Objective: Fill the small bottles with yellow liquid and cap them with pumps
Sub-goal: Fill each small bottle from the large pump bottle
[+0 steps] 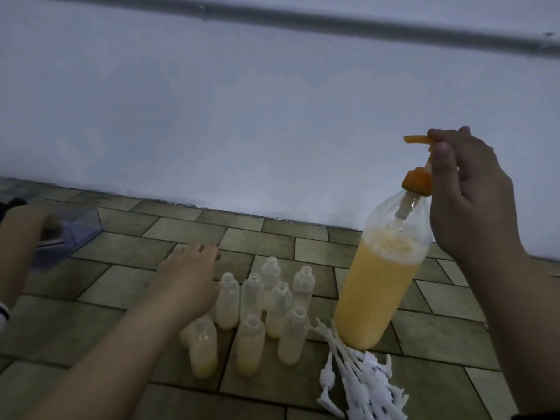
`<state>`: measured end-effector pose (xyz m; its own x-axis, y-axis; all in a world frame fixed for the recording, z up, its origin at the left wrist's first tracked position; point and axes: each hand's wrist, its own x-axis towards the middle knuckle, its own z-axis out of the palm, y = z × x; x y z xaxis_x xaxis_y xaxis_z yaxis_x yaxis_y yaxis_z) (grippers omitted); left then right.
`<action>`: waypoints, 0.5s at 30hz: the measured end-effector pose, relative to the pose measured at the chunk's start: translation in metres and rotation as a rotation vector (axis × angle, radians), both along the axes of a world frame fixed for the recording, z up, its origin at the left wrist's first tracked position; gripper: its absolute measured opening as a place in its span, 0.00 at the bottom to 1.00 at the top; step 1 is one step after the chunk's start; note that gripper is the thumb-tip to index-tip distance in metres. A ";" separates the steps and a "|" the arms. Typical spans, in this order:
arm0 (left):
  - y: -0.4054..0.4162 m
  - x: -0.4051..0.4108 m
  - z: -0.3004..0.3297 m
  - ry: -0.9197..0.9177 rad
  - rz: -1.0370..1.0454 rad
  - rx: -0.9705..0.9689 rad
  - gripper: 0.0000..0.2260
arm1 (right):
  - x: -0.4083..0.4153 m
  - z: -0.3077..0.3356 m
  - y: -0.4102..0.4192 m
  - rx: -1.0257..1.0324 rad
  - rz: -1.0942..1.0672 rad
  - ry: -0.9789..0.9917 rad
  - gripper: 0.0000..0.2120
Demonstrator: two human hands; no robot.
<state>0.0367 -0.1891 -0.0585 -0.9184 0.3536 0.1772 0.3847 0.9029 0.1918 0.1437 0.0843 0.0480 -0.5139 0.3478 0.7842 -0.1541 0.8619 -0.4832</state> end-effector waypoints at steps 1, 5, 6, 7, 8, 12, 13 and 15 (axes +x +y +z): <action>0.002 -0.009 0.001 -0.136 -0.012 -0.059 0.25 | 0.000 0.001 0.000 -0.001 -0.002 -0.002 0.21; 0.016 -0.025 -0.002 -0.356 -0.034 -0.165 0.31 | -0.001 0.000 -0.001 -0.010 0.005 0.002 0.21; 0.019 -0.026 -0.004 -0.361 -0.038 -0.201 0.30 | -0.001 0.000 -0.001 -0.014 0.007 0.000 0.21; 0.021 -0.027 -0.006 -0.368 -0.038 -0.216 0.29 | -0.001 0.000 0.000 -0.014 0.009 -0.002 0.21; 0.023 -0.028 -0.007 -0.381 -0.035 -0.222 0.27 | -0.001 0.000 0.000 -0.013 0.009 -0.002 0.21; 0.029 -0.025 -0.013 -0.378 -0.022 -0.251 0.24 | 0.000 -0.001 0.000 -0.008 -0.008 -0.006 0.20; 0.029 -0.024 -0.013 -0.374 -0.017 -0.246 0.24 | 0.000 -0.001 0.000 -0.001 -0.012 -0.014 0.20; 0.026 -0.022 -0.011 -0.359 -0.009 -0.229 0.24 | 0.001 0.002 0.000 0.025 -0.020 -0.044 0.21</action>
